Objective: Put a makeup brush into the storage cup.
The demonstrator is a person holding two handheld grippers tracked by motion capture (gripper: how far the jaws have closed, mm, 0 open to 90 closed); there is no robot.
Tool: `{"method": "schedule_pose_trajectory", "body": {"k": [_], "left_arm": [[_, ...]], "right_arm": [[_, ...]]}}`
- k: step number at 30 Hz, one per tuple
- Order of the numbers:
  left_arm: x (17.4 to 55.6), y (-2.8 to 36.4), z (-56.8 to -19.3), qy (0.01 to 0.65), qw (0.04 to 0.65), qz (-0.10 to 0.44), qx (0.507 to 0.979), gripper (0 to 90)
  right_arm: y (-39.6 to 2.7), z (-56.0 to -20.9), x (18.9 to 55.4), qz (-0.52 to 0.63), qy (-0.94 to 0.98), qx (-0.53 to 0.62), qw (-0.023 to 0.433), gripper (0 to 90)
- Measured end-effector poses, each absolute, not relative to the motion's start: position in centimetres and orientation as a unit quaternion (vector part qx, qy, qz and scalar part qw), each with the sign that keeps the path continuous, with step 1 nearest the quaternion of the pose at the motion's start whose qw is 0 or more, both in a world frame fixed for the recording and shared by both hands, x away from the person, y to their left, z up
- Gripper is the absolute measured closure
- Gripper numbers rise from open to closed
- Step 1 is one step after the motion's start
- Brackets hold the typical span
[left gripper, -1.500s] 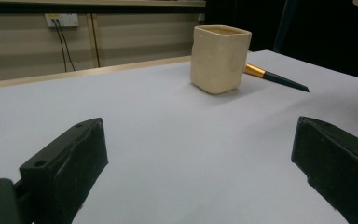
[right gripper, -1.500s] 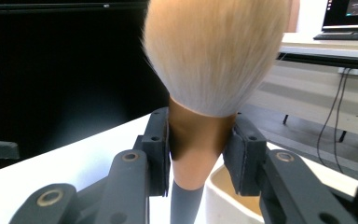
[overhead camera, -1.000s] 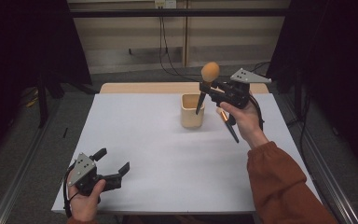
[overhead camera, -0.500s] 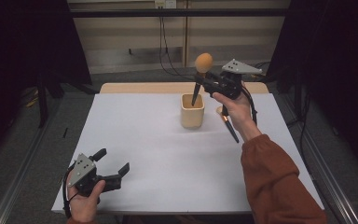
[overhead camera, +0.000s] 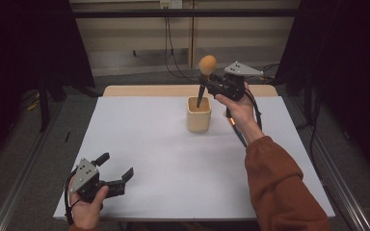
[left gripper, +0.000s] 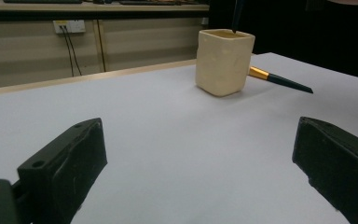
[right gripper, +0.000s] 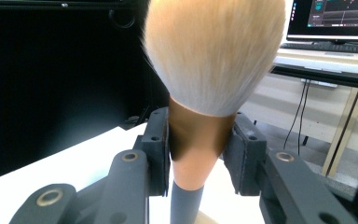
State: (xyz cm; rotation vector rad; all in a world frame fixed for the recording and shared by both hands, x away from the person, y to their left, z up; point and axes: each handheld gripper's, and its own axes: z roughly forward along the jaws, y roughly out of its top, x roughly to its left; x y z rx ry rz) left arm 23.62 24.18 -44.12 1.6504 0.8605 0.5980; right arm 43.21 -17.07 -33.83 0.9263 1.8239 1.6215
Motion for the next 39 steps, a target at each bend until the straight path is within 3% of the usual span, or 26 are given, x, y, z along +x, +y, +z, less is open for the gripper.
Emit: {"method": "schedule_pose_trajectory", "body": {"k": [39], "left_arm": [[23.8,23.9,-44.3,0.363,0.549,0.252,0.709,2.9]], "right_arm": [[-17.3,-40.1,43.6,0.566,0.700,0.359,0.247,64.4]]}}
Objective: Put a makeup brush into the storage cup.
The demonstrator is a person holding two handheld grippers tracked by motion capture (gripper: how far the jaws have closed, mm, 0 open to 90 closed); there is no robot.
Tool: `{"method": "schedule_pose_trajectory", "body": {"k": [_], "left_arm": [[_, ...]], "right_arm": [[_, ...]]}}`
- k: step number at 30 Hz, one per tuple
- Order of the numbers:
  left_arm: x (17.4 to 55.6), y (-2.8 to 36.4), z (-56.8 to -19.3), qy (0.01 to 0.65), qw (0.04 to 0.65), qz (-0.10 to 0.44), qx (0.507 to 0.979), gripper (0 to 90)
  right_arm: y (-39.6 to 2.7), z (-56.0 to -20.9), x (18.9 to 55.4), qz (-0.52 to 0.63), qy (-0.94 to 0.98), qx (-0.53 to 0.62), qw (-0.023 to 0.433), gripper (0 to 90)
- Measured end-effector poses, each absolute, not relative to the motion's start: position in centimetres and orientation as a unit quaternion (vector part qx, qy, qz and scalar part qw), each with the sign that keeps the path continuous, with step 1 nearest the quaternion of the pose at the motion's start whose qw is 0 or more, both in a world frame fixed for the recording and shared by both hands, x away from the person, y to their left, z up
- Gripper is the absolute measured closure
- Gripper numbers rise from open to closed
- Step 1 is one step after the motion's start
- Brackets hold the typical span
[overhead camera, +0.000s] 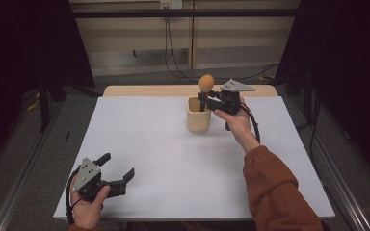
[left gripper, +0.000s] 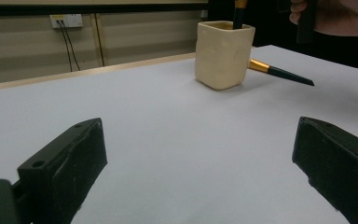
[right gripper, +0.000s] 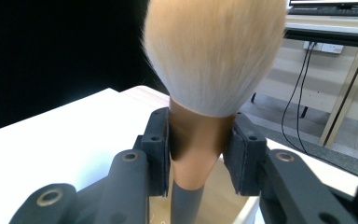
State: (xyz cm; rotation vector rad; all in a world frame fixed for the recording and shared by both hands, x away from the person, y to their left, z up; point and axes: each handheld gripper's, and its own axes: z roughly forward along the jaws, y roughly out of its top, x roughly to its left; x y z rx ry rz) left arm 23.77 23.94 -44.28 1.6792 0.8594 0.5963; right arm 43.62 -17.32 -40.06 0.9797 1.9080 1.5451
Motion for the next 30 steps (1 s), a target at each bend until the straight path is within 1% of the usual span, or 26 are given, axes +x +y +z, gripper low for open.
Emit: {"method": "schedule_pose_trajectory", "body": {"k": [15,30], "left_arm": [[23.8,24.0,-44.3,0.364,0.548,0.250,0.711,3.0],[23.9,23.9,-44.4,0.363,0.547,0.247,0.713,3.0]], "right_arm": [[-17.5,-41.3,43.9,0.557,0.705,0.374,0.232,64.3],[-17.6,-42.2,44.2,0.547,0.708,0.380,0.235,63.7]]}}
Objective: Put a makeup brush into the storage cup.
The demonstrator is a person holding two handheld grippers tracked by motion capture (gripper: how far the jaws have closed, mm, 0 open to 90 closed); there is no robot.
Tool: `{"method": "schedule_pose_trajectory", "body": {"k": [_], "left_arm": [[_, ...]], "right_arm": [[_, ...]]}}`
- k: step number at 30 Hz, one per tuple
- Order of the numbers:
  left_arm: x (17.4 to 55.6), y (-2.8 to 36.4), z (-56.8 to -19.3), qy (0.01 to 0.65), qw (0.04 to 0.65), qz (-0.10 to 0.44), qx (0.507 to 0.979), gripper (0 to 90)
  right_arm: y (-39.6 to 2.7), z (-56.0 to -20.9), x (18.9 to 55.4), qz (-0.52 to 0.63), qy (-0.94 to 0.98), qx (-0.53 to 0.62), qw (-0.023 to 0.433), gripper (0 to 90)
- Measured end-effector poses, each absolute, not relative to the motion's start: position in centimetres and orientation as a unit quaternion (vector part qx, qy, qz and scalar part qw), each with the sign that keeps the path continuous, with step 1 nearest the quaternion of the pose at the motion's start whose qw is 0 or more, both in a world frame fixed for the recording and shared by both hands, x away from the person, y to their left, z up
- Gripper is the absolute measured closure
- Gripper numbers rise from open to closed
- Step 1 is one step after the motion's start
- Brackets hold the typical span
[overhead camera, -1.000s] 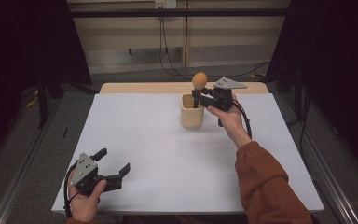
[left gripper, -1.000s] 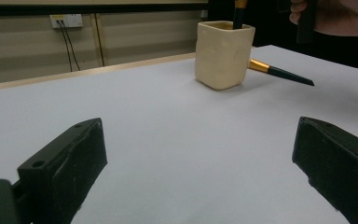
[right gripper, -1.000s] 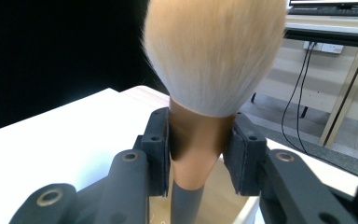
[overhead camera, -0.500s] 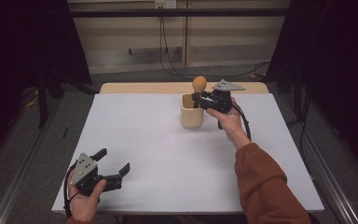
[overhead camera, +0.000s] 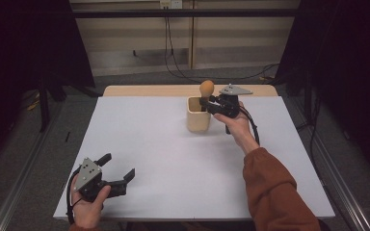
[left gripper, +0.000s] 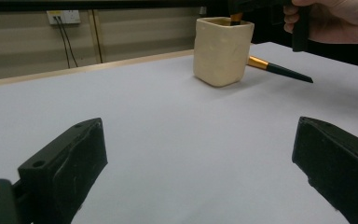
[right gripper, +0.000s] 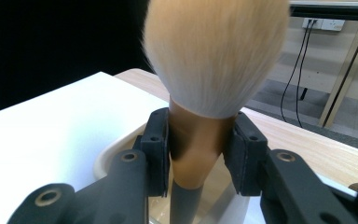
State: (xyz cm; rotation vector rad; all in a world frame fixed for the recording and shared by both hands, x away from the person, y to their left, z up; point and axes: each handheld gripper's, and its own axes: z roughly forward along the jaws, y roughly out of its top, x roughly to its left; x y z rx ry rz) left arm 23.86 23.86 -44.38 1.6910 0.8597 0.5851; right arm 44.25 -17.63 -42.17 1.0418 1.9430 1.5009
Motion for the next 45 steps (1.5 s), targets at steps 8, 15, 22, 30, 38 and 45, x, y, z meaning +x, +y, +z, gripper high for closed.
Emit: {"method": "schedule_pose_trajectory", "body": {"k": [8,15,22,30,38,45], "left_arm": [[23.9,23.8,-44.4,0.359,0.544,0.246,0.717,3.0],[23.9,23.8,-44.4,0.359,0.544,0.246,0.718,3.0],[23.9,23.8,-44.4,0.360,0.545,0.246,0.716,3.0],[23.9,23.8,-44.4,0.360,0.545,0.247,0.717,3.0],[24.0,23.8,-44.4,0.359,0.544,0.247,0.717,3.0],[23.9,23.8,-44.4,0.363,0.546,0.247,0.713,3.0]], "right_arm": [[-17.7,-42.2,44.5,0.530,0.711,0.389,0.251,43.8],[-18.4,-42.5,44.4,0.536,0.691,0.419,0.243,23.1],[-18.5,-42.1,43.3,0.554,0.686,0.400,0.249,10.2],[-19.7,-41.9,41.8,0.569,0.683,0.384,0.249,1.8],[-21.2,-42.0,40.0,0.567,0.680,0.390,0.251,1.8],[-22.2,-42.1,38.1,0.553,0.688,0.385,0.268,1.8]]}}
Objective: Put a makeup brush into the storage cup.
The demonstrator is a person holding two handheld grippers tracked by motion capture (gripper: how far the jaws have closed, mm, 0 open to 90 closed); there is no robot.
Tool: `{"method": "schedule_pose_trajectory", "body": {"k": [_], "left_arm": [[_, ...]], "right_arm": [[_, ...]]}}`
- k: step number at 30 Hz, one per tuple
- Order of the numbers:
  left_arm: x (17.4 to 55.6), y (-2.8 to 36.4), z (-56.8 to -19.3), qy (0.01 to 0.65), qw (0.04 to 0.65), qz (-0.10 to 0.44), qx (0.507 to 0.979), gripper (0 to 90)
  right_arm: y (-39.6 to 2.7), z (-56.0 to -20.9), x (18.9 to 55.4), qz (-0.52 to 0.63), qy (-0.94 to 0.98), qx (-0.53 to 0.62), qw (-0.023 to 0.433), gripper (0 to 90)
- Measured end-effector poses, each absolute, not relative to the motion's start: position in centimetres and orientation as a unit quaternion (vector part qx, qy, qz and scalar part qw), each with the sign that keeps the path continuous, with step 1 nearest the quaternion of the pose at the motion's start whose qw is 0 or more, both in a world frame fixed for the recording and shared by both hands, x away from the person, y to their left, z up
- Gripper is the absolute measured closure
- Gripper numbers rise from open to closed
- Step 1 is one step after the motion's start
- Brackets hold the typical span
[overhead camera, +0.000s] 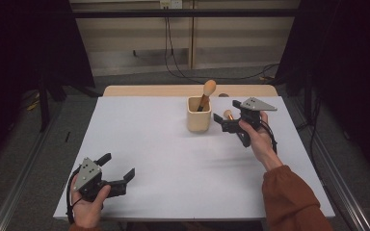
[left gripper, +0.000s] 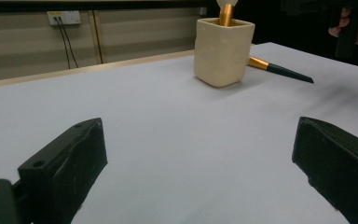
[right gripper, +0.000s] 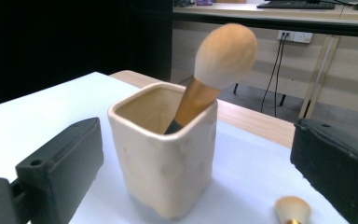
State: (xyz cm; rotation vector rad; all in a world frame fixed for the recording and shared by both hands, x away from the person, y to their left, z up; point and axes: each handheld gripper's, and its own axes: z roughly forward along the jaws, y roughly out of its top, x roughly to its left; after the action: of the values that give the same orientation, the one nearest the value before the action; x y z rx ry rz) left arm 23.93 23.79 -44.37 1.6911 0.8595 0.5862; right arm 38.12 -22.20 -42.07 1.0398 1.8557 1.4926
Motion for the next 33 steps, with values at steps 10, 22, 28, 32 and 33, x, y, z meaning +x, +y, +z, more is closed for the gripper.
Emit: {"method": "schedule_pose_trajectory", "body": {"k": [10,22,28,32,33], "left_arm": [[23.8,23.8,-44.3,0.358,0.546,0.253,0.714,3.1],[23.9,23.9,-44.3,0.357,0.548,0.252,0.713,3.2],[23.8,24.0,-44.3,0.360,0.549,0.253,0.711,3.1],[23.8,24.2,-44.3,0.358,0.547,0.254,0.712,3.1],[23.8,24.2,-44.4,0.359,0.549,0.253,0.711,3.1]], "right_arm": [[-23.3,-41.9,35.3,0.556,0.686,0.386,0.266,1.5],[-24.9,-41.9,32.4,0.551,0.686,0.386,0.277,1.5],[-25.6,-41.9,30.9,0.542,0.696,0.381,0.277,1.5],[-26.5,-42.2,29.8,0.539,0.693,0.388,0.280,1.5],[-26.6,-42.3,29.6,0.537,0.694,0.388,0.281,1.5]]}}
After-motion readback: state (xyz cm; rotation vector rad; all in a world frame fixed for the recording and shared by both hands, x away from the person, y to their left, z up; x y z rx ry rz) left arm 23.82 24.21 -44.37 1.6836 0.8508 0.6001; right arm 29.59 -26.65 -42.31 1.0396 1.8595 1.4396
